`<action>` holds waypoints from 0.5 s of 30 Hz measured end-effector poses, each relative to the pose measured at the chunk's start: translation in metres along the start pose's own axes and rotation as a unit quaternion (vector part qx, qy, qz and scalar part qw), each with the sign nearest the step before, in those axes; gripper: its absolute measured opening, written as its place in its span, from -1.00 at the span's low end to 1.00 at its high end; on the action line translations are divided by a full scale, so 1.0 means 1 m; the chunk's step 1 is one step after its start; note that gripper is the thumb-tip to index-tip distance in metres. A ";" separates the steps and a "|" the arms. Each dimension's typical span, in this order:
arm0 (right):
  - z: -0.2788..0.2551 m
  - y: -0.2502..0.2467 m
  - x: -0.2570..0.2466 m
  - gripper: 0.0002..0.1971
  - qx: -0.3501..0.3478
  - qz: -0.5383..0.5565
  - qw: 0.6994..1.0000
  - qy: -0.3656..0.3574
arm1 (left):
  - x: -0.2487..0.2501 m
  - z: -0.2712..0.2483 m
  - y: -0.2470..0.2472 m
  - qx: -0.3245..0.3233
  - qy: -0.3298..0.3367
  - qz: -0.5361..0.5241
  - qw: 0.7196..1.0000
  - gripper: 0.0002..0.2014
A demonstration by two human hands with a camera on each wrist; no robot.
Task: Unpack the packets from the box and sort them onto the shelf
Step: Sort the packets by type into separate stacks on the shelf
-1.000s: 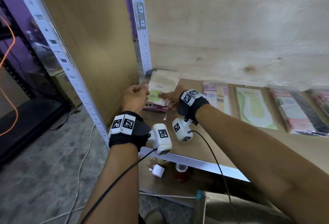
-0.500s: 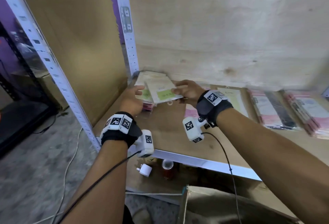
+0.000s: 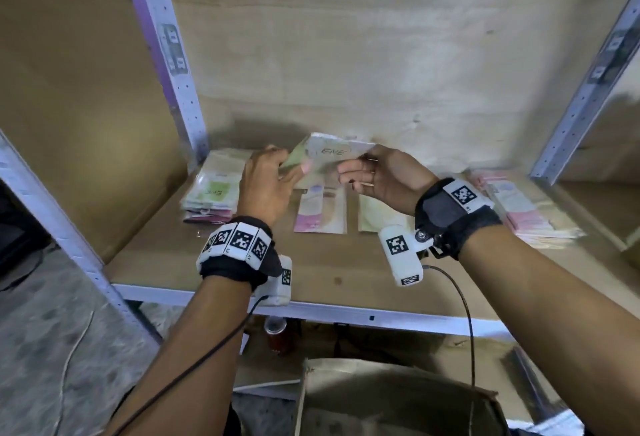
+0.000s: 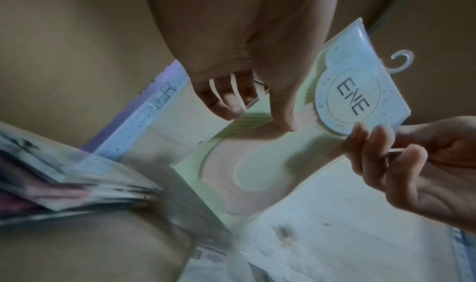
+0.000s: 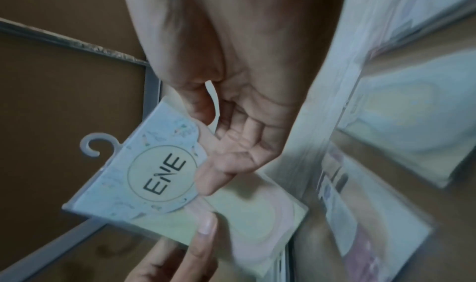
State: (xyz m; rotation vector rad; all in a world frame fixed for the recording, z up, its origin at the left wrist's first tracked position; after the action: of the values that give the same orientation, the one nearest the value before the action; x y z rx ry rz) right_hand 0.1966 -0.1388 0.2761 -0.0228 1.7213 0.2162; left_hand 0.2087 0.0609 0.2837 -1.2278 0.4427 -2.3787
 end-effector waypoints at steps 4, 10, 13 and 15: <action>-0.012 -0.040 0.014 -0.71 0.021 0.002 1.000 -0.001 | 0.016 -0.002 0.031 -0.047 0.008 -0.088 0.995 -0.77; -0.023 -0.086 0.039 -0.83 0.043 -0.049 0.998 -0.020 | 0.024 -0.004 0.082 -0.100 -0.039 -0.195 0.975 -0.63; -0.029 -0.100 0.052 -0.93 0.064 -0.190 0.979 -0.025 | 0.019 -0.005 0.102 -0.106 -0.104 -0.272 0.951 -0.66; -0.032 -0.105 0.055 -0.94 0.061 -0.287 0.956 -0.020 | 0.012 -0.007 0.116 -0.106 -0.151 -0.319 0.930 -0.64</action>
State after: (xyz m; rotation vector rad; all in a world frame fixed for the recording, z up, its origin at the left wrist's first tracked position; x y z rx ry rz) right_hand 0.1708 -0.2408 0.2132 -0.4194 1.6138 -0.3174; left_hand 0.2227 -0.0444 0.2345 -2.0590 0.2216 -2.6181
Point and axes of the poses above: each hand's wrist, its own z-axis towards the middle knuckle, its own y-axis out of the palm, x = y × z, the point moved 6 cm from there along z, towards the middle knuckle, and after that the axes turned 11 degrees about -z, right-handed, at the moved point
